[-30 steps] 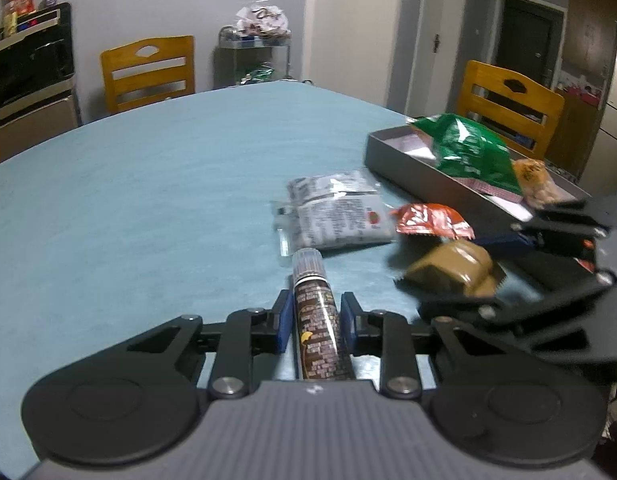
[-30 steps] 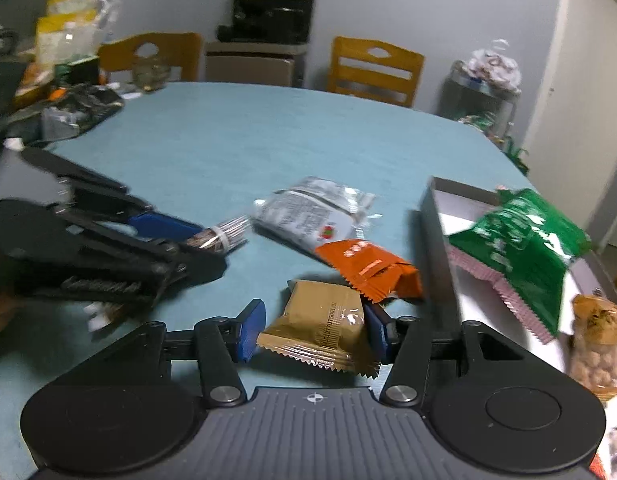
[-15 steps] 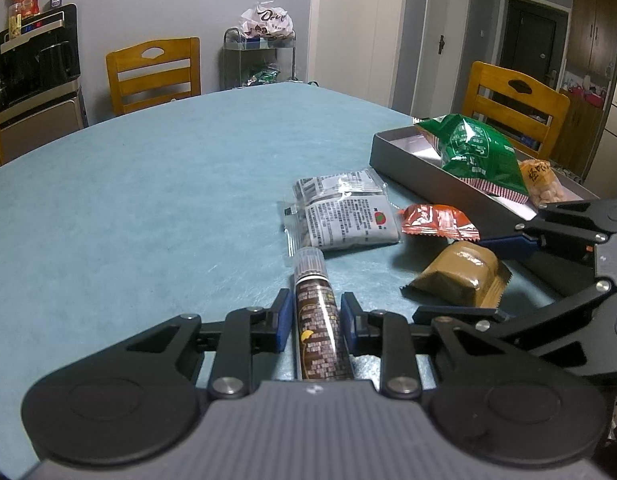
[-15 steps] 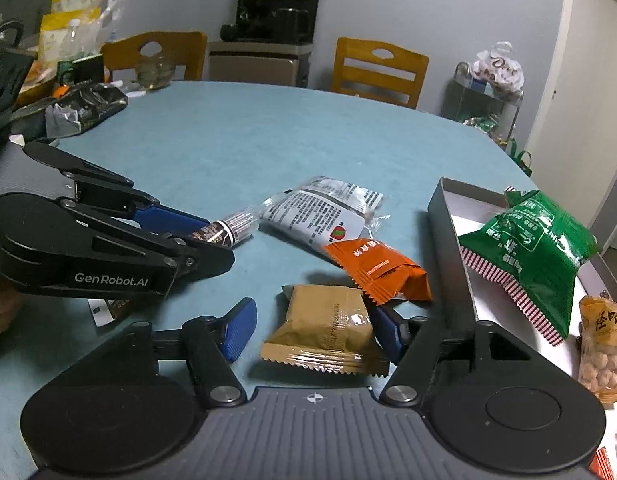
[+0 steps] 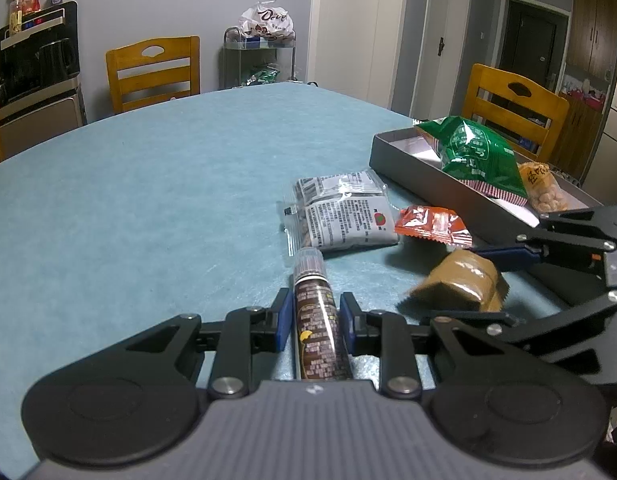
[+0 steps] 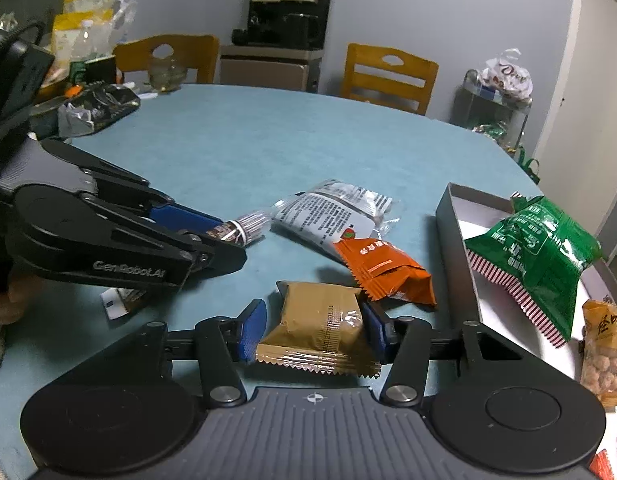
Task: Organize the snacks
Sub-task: 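Lift the brown tube with the left gripper while the right gripper grasps and lifts the tan packet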
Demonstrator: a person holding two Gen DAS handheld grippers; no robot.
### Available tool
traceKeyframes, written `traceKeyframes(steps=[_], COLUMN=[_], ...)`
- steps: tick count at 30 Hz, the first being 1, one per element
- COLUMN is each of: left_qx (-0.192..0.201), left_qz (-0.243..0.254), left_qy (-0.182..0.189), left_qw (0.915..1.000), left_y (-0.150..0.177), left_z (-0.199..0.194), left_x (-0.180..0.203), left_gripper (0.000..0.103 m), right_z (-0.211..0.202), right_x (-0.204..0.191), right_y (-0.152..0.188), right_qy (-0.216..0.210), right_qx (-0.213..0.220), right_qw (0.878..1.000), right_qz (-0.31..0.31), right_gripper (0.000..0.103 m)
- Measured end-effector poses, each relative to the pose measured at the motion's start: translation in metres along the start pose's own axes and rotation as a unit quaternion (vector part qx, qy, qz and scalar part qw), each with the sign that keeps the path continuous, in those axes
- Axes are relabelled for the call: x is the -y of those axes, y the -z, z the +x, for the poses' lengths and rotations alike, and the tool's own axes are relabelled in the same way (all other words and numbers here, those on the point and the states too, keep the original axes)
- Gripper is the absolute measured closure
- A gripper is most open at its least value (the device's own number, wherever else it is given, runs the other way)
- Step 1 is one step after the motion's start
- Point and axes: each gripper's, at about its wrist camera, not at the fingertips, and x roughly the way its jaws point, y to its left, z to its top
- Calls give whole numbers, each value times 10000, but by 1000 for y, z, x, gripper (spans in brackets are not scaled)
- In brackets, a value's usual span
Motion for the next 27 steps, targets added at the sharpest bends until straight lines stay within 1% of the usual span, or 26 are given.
traceKeyframes(steps=[3, 7, 14, 20, 27], left_qx=[16, 97, 471, 813, 1001], left_qz=[17, 63, -6, -56, -126], left_qy=[-37, -96, -107, -199, -265], left_qw=[10000, 9999, 9988, 9965, 9945], left_y=[0, 0, -2, -9, -13], left_z=[-1, -4, -25, -47, -63], left_x=[1, 3, 3, -2, -9], left_gripper=[83, 83, 83, 83, 83], right_z=[-5, -11, -26, -34, -40], right_x=[1, 5, 8, 8, 7], right_y=[2, 2, 0, -3, -8], right_qy=[-104, -175, -328, -441, -502], right_qx=[48, 142, 399, 579, 756], right_qw=[9999, 9997, 9987, 9973, 9959], right_qz=[8, 18, -16, -50, -59], right_gripper=[51, 52, 52, 53, 53])
